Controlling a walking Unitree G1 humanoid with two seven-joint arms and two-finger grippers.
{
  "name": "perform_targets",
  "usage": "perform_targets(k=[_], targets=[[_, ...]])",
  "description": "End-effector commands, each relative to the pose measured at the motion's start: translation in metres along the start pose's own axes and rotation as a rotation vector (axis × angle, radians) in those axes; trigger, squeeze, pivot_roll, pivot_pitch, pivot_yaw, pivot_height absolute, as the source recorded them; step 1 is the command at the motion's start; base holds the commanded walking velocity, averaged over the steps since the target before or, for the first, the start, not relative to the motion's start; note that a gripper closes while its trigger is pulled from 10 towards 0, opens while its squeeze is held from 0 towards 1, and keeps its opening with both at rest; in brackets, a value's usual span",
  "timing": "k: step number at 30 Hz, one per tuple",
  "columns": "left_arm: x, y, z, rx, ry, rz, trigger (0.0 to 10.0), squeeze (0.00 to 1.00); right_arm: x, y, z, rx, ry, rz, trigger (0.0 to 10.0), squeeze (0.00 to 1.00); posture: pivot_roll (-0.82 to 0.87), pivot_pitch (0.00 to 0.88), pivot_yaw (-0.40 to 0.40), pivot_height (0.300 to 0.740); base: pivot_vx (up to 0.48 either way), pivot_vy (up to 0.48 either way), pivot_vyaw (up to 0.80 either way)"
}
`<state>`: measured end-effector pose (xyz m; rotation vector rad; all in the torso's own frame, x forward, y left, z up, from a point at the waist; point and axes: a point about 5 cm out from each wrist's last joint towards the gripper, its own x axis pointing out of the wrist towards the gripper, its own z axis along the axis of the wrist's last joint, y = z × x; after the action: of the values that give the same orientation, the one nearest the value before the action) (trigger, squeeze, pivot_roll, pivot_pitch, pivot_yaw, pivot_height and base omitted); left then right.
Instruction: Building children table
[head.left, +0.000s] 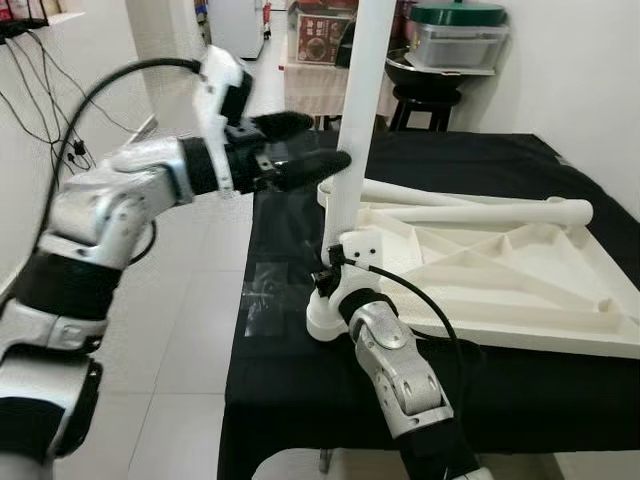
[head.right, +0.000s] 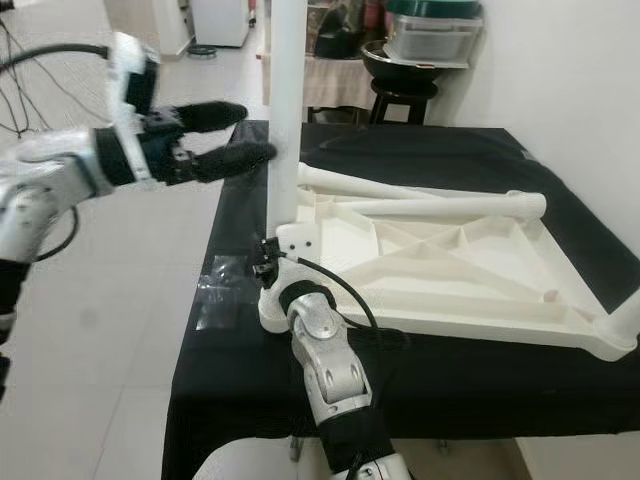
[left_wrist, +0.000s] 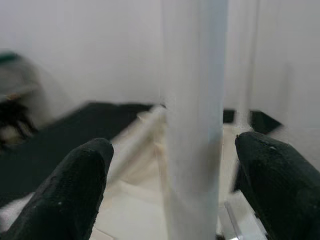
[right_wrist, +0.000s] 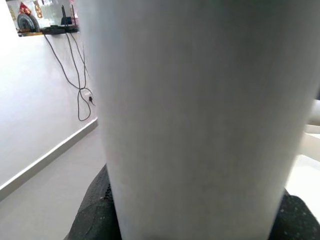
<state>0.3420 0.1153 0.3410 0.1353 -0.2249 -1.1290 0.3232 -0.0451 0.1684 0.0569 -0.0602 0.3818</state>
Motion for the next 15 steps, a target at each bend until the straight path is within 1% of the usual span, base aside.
perform_targets(k=[1, 4, 5, 6, 7, 10, 11, 15], targets=[[0.004, 0.003, -0.002, 0.007, 0.020, -0.009, 10.0, 0.00, -0.005, 0.031, -0.025, 0.140, 0.110, 0.053, 10.0, 0.00, 0.03, 0.077, -0.015, 0.740, 0.000, 0.000, 0.00], [0.008, 0.007, -0.004, -0.002, 0.033, -0.007, 10.0, 0.00, -0.005, 0.034, -0.023, 0.133, 0.104, 0.067, 10.0, 0.00, 0.03, 0.082, -0.014, 0.740, 0.000, 0.000, 0.00], [0.013, 0.010, -0.008, -0.020, 0.048, -0.017, 10.0, 0.00, -0.006, 0.036, -0.022, 0.125, 0.099, 0.082, 10.0, 0.00, 0.02, 0.084, -0.013, 0.740, 0.000, 0.000, 0.00], [0.013, 0.010, -0.008, -0.020, 0.048, -0.017, 10.0, 0.00, -0.006, 0.036, -0.022, 0.125, 0.099, 0.082, 10.0, 0.00, 0.02, 0.084, -0.013, 0.740, 0.000, 0.000, 0.00], [0.018, 0.009, -0.013, -0.038, 0.063, -0.039, 10.0, 0.00, -0.007, 0.039, -0.021, 0.122, 0.098, 0.098, 10.0, 0.00, 0.02, 0.084, -0.015, 0.740, 0.000, 0.000, 0.00], [0.022, 0.006, -0.016, -0.048, 0.072, -0.059, 10.0, 0.00, -0.008, 0.041, -0.021, 0.120, 0.099, 0.112, 10.0, 0.00, 0.01, 0.086, -0.015, 0.740, 0.000, 0.000, 0.00], [0.028, 0.005, -0.019, -0.063, 0.073, -0.088, 10.0, 0.00, -0.009, 0.047, -0.021, 0.117, 0.103, 0.135, 10.0, 0.00, 0.01, 0.086, -0.014, 0.740, 0.000, 0.000, 0.00], [0.029, 0.005, -0.019, -0.065, 0.073, -0.093, 10.0, 0.00, -0.009, 0.048, -0.021, 0.116, 0.103, 0.140, 10.0, 0.00, 0.01, 0.086, -0.014, 0.740, 0.000, 0.000, 0.00]])
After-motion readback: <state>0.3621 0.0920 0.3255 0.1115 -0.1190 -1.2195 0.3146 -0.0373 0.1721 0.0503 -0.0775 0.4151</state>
